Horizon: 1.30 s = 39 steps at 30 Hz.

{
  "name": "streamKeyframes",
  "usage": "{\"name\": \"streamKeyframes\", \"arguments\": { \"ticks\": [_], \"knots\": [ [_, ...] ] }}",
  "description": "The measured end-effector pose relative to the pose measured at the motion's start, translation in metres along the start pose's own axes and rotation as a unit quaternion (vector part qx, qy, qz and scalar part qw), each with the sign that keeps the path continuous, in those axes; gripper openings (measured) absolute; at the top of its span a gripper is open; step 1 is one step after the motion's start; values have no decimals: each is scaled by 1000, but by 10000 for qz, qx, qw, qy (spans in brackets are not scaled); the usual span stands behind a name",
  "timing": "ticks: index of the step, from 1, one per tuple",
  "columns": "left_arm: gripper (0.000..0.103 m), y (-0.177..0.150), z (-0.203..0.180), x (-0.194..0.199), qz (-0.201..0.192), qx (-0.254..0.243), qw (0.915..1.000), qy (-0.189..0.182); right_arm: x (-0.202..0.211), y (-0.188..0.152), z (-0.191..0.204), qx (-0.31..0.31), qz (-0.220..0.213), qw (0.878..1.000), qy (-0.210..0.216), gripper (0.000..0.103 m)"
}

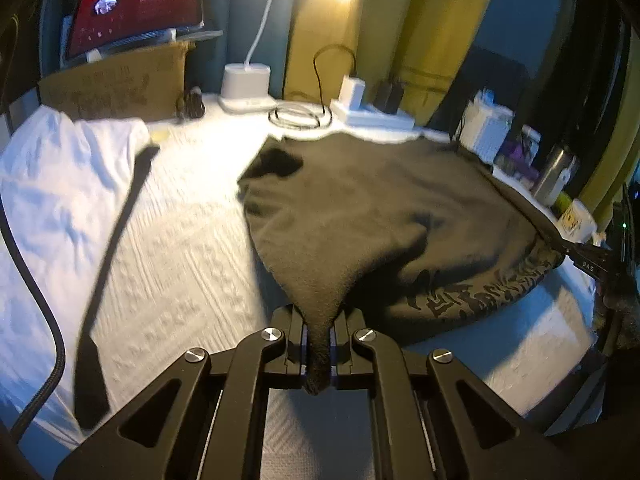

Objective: Fold small clothes

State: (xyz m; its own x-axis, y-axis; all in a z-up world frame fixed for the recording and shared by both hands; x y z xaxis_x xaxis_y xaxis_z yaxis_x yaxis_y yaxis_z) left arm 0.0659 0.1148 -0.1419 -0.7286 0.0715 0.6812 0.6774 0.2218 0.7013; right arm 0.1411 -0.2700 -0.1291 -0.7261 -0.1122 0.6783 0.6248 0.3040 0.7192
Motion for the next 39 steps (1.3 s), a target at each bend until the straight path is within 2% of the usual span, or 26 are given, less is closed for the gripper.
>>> {"name": "streamKeyframes", "arguments": {
  "ticks": [5,9,12,16,18,21,23,30,31,33,34,35,37,39],
  "knots": [
    [6,23,5,16,-265,34,9996,27,24,21,-50,-90,-207,9997,-107,1],
    [6,21,14,12,-174,109,9998,73,8,8,-71,-178,48,9998,59,1],
    [6,8,22,-1,101,238,9996,75,-21,-18,-70,-294,440,9982,287,1],
    [6,-8,24,-2,400,247,9988,110,-21,-34,-72,-676,415,9964,305,2],
    [6,-9,18,7,412,125,9991,59,-11,-38,-73,-775,392,9961,165,2],
    [6,-14,19,11,461,-39,9988,178,-4,-48,-74,-714,483,9958,-302,5],
    [6,-18,30,5,550,154,9981,221,-1,-53,-76,-796,509,9947,-406,5],
    [6,-10,34,11,395,223,9989,132,25,-49,-49,-1140,194,9931,170,6],
    [6,-9,35,11,385,248,9989,120,24,-49,-45,-1145,194,9931,168,11],
    [6,-10,36,9,394,251,9989,101,17,-54,-41,-1178,265,9926,139,54],
    [6,-12,38,6,425,248,9987,99,14,-56,-40,-1192,302,9923,122,94],
    [6,-13,40,5,449,261,9986,99,12,-57,-40,-1171,291,9926,103,99],
    [6,-14,42,6,461,283,9985,85,15,-56,-35,-1002,183,9948,76,99],
    [6,-12,42,8,422,254,9988,87,13,-53,-34,-780,87,9968,-131,99]
  ]
}}
Point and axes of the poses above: each gripper's, at about its wrist camera, not at the fingertips, and x roughly against the way its jaws point, z to its left, y to its top, the point moved 6 cm from there along -x, roughly the way its jaws point
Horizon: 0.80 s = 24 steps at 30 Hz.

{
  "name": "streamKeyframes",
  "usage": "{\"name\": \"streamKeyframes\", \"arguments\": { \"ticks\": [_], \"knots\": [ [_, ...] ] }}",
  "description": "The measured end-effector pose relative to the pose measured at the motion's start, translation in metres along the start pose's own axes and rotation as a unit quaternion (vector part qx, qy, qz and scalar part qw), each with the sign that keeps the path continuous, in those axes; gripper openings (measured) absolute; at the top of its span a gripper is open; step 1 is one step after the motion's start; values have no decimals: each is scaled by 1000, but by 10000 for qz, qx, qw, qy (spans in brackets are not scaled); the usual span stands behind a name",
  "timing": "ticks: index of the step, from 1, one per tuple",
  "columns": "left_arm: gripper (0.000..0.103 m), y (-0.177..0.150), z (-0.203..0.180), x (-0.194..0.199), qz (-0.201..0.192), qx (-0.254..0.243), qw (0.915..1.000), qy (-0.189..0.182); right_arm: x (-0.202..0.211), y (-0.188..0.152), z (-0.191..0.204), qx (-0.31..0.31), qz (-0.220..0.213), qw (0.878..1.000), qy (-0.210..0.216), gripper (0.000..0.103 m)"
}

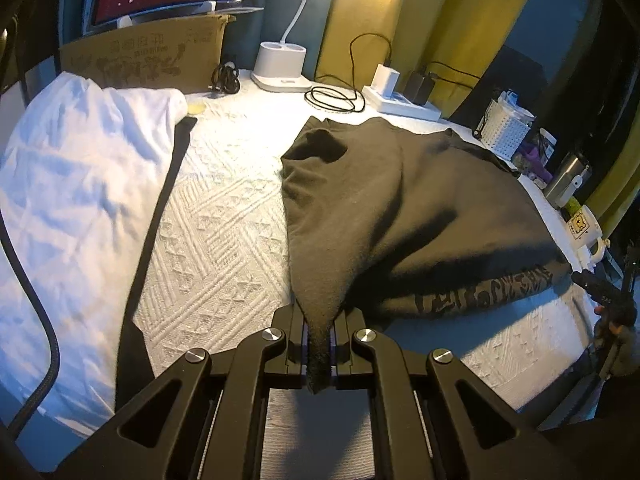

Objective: Fold small clothes

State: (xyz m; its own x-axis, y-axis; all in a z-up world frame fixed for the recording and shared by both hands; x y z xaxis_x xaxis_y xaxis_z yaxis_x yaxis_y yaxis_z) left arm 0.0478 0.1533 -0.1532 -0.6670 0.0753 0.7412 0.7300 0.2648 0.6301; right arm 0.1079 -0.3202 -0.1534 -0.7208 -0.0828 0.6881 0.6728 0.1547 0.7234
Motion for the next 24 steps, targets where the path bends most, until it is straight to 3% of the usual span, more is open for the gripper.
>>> {"name": "streamKeyframes", "arguments": {
  "ticks": [1,3,4,6,7,8,12,15,18,20,22,24],
  "knots": [
    [6,2,0,2,-31,-15,10000,1,-4,0,-1,90,47,9999,-103,98],
    [6,5,0,4,-69,-19,10000,10,-11,1,0,154,116,9998,-23,75],
    [6,6,0,5,-81,-23,10000,11,-18,1,2,210,181,9996,3,52],
    [6,8,-2,7,-106,-67,9999,17,-20,2,2,302,148,9994,90,43],
    [6,10,-3,9,-122,-96,9999,20,-19,3,4,387,183,9990,145,22],
    [6,12,-4,12,-146,-144,9998,14,-18,5,4,484,188,9986,32,18],
    [6,15,-7,17,-199,-304,9993,26,-19,2,2,885,263,9954,-257,18],
    [6,-4,4,-3,95,-185,9997,117,-15,-2,4,1229,259,9902,-606,18],
    [6,-27,19,-18,392,39,9989,258,-11,-9,-17,1392,351,9779,-1519,18],
    [12,-33,23,-19,509,72,9983,271,-4,-10,-36,1086,469,9809,-1543,18],
    [12,-31,27,-14,515,103,9983,234,3,-7,-43,928,412,9829,-1534,19],
    [26,-24,31,-3,476,107,9986,211,9,1,-43,853,308,9848,-1480,19]
  ]
}}
Point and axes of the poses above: each gripper's, at about its wrist camera, not at the fingertips, and x roughly against the way its jaws point, z to its left, y to its top, the point moved 6 cm from there along -x, roughly the way its jaws point
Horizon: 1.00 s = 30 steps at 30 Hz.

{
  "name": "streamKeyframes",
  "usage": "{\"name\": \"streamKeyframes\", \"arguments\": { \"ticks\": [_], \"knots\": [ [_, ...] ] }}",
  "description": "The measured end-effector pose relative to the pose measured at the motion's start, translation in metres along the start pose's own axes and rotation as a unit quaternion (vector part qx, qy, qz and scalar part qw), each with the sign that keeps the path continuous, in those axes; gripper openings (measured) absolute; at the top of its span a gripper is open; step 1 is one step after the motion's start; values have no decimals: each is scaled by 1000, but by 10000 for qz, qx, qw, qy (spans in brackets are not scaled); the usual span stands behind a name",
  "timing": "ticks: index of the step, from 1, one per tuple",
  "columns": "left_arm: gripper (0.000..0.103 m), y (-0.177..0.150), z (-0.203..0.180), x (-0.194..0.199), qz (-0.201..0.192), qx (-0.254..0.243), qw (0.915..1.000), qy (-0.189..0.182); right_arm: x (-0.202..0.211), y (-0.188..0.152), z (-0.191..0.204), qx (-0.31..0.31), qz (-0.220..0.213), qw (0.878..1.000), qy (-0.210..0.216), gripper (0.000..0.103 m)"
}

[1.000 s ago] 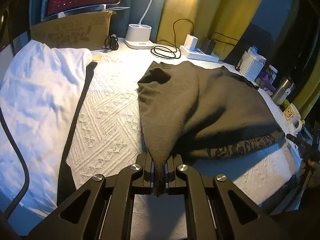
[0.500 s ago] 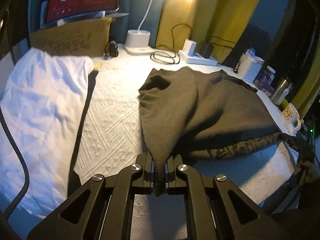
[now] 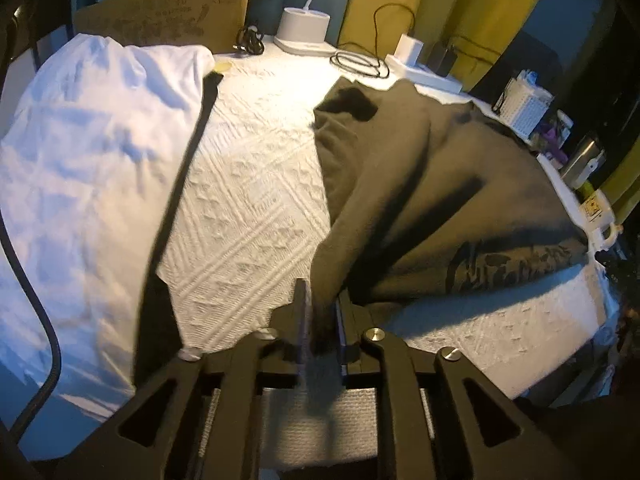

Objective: Fold small clothes

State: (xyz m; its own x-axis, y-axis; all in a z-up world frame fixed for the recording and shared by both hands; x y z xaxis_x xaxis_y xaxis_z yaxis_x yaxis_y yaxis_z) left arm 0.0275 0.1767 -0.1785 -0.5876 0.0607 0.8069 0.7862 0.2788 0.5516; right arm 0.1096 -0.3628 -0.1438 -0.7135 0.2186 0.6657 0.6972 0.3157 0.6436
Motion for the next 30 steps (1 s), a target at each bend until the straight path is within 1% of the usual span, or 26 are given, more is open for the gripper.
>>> {"name": "streamKeyframes", "arguments": {
  "ticks": [1,2,4,6,7,8,11,13,17,20,21,22,23,26,28,29,30],
  "knots": [
    [42,3,2,5,-62,-15,10000,53,4,6,1,-28,-71,10000,27,24],
    [47,8,5,13,-180,-26,9998,97,7,13,2,-48,-149,9999,26,25],
    [47,19,12,25,-419,10,9991,108,10,30,8,-74,-282,9995,99,26],
    [47,34,16,32,-666,42,9977,152,13,42,17,-63,-382,9991,196,40],
    [48,42,17,32,-729,11,9972,152,13,50,24,-38,-434,9987,261,57],
    [48,51,17,30,-763,-45,9969,185,12,55,29,-16,-463,9984,309,65],
    [48,76,8,21,-910,-265,9953,195,8,73,45,52,-523,9976,453,65],
    [48,93,-3,4,-918,-547,9942,152,4,85,52,47,-541,9971,534,65],
    [48,115,-19,-40,-710,-984,9922,274,-7,106,60,26,-540,9962,677,65],
    [48,125,-34,-67,-565,-1321,9895,148,-16,119,67,3,-534,9955,783,65],
    [49,128,-38,-76,-520,-1428,9883,116,-19,122,69,-16,-527,9952,824,65],
    [53,130,-42,-85,-446,-1540,9870,120,-24,127,72,-37,-513,9948,877,65],
    [56,132,-46,-96,-347,-1674,9851,160,-28,131,74,-50,-506,9944,928,65],
    [56,137,-54,-117,-184,-1960,9801,265,-44,146,85,-114,-468,9913,1223,65],
    [55,142,-56,-124,-158,-2093,9771,338,-55,155,93,-185,-389,9885,1448,65],
    [54,146,-56,-126,-187,-2110,9766,360,-62,161,98,-208,-343,9864,1594,65],
    [49,150,-56,-129,-182,-2101,9769,358,-69,167,102,-231,-304,9837,1755,65]
  ]
}}
Point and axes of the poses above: each gripper's, at about its wrist camera, not at the fingertips, and x roughly against the way its jaws point, z to its left, y to its top, the point moved 6 cm from there along -x, roughly the way its jaws point
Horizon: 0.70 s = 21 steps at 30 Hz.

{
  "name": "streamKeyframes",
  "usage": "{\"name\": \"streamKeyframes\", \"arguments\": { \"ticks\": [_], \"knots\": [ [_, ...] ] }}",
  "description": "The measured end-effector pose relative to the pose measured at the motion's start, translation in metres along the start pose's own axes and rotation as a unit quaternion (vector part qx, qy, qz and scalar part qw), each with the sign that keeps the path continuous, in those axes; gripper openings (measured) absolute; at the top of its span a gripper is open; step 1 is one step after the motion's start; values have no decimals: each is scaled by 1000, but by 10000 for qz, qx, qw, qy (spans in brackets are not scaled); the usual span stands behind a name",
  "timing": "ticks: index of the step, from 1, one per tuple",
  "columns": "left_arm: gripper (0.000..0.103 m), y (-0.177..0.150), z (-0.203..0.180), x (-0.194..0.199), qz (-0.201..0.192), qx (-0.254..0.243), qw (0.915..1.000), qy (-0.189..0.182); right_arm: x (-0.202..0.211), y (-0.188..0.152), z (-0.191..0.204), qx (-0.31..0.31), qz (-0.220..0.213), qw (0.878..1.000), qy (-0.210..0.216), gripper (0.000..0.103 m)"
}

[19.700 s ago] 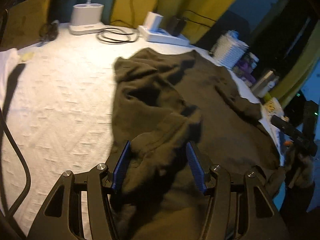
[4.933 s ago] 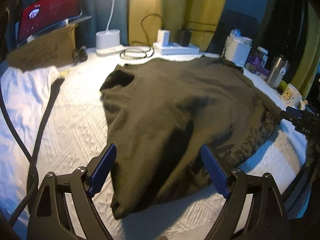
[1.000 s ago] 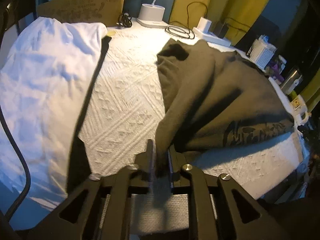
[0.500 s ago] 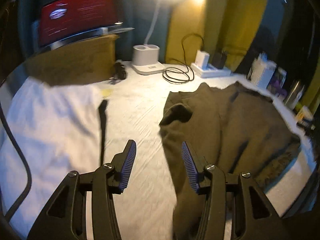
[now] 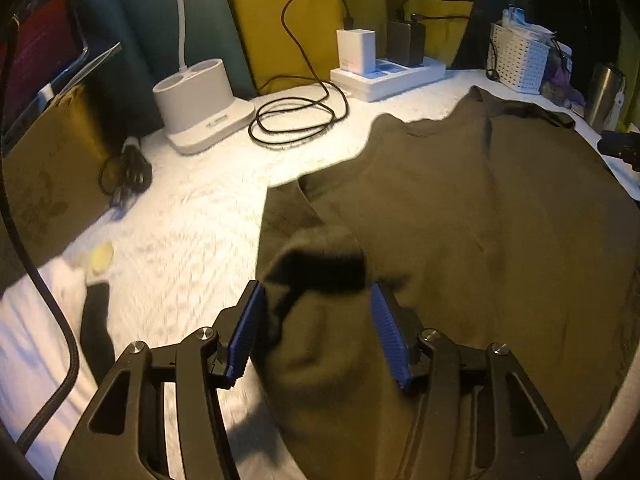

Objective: Fold small clothes

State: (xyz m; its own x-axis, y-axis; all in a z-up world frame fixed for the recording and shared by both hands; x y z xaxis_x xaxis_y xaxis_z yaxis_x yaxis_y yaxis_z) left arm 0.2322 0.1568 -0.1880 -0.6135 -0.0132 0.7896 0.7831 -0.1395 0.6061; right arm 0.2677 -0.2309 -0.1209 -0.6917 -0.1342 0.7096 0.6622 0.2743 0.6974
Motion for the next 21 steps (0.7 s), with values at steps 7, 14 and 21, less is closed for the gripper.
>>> {"name": "streamKeyframes", "arguments": {
  "ticks": [7,14,21],
  "knots": [
    [11,17,19,-15,-83,143,9998,101,-52,27,0,-292,414,9976,471,65],
    [8,34,48,-29,-206,448,9971,576,-89,55,-17,-299,386,9986,215,65],
    [7,42,76,-35,-271,815,9941,662,-112,72,-33,-241,292,9992,82,65]
  ]
}}
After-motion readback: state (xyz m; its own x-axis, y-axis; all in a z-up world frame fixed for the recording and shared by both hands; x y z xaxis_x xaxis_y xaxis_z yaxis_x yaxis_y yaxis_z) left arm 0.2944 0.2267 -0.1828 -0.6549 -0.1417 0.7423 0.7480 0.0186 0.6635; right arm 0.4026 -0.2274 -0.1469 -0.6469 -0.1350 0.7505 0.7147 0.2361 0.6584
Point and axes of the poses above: each gripper's, at about its wrist camera, not at the fingertips, and x roughly against the way its jaws point, z to its left, y to its top, the point moved 6 cm from there along -x, roughly the way its jaws point
